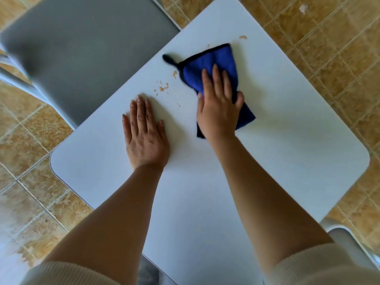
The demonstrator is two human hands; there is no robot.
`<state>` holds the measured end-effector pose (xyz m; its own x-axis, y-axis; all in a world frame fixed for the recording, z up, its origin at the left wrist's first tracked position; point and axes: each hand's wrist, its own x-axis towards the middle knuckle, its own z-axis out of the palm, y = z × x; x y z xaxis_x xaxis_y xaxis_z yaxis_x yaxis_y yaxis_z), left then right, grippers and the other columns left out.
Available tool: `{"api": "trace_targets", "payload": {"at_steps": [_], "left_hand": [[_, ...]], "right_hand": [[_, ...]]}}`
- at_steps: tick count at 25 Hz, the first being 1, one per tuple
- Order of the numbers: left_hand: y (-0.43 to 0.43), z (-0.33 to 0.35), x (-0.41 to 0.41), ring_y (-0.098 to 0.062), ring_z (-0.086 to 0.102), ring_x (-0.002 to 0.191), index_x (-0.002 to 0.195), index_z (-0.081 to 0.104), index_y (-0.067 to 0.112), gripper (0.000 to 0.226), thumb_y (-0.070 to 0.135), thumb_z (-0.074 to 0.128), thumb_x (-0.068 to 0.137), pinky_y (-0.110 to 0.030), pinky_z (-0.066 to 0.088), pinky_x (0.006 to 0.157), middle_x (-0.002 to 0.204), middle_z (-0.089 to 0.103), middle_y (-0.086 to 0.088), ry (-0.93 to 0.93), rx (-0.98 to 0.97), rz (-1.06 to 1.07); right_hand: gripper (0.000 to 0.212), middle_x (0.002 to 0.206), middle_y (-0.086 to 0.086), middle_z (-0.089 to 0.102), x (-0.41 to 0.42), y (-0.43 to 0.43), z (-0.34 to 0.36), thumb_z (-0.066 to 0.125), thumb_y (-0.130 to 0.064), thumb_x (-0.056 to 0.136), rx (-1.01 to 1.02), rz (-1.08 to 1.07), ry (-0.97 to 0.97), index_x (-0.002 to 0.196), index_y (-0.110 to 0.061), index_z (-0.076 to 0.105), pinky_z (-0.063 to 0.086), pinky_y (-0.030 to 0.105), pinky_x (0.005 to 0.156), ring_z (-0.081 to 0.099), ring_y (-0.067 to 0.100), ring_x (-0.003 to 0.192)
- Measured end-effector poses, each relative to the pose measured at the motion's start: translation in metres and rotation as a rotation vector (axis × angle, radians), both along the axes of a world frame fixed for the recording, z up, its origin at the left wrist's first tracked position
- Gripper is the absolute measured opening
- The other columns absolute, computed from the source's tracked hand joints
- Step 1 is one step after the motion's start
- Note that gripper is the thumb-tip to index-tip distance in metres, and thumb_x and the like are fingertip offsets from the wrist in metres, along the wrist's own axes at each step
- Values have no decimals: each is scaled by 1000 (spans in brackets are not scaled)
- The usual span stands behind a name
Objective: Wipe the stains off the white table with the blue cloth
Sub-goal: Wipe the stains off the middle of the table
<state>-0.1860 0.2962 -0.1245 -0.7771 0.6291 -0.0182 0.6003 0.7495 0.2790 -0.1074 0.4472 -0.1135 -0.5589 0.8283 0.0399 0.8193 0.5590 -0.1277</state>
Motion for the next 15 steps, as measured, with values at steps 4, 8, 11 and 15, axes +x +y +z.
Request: {"api": "trace_targets", "payload": {"at_steps": [4, 8, 11, 15], "left_hand": [[1, 1, 0, -20, 9, 149, 153, 15, 8, 57, 31, 23, 102, -39, 4, 121, 161, 15, -7, -2, -3, -1], [0, 1, 0, -19, 7, 149, 154, 14, 8, 57, 31, 23, 102, -39, 2, 121, 161, 13, -6, -4, -4, -4], [1, 0, -1, -20, 8, 149, 154, 15, 8, 57, 31, 23, 102, -39, 3, 121, 161, 14, -6, 1, -6, -1], [1, -1, -1, -20, 10, 149, 154, 17, 8, 57, 31, 23, 102, -40, 6, 121, 161, 15, -6, 6, -6, -1]], "right_hand": [[47, 157, -4, 38, 63, -32, 2, 40, -36, 102, 27, 66, -31, 149, -28, 42, 35, 43, 98, 37, 16, 143], [51, 159, 0, 35, 110, 0, 4, 40, -38, 100, 18, -234, -92, 150, -27, 39, 36, 48, 100, 36, 19, 144], [53, 162, 0, 28, 84, 56, 8, 38, -37, 102, -57, -363, -73, 153, -25, 33, 31, 53, 104, 27, 20, 147], [54, 165, -4, 14, 12, 112, 13, 34, -36, 105, -143, -309, -78, 156, -27, 21, 21, 55, 112, 13, 18, 151]]}}
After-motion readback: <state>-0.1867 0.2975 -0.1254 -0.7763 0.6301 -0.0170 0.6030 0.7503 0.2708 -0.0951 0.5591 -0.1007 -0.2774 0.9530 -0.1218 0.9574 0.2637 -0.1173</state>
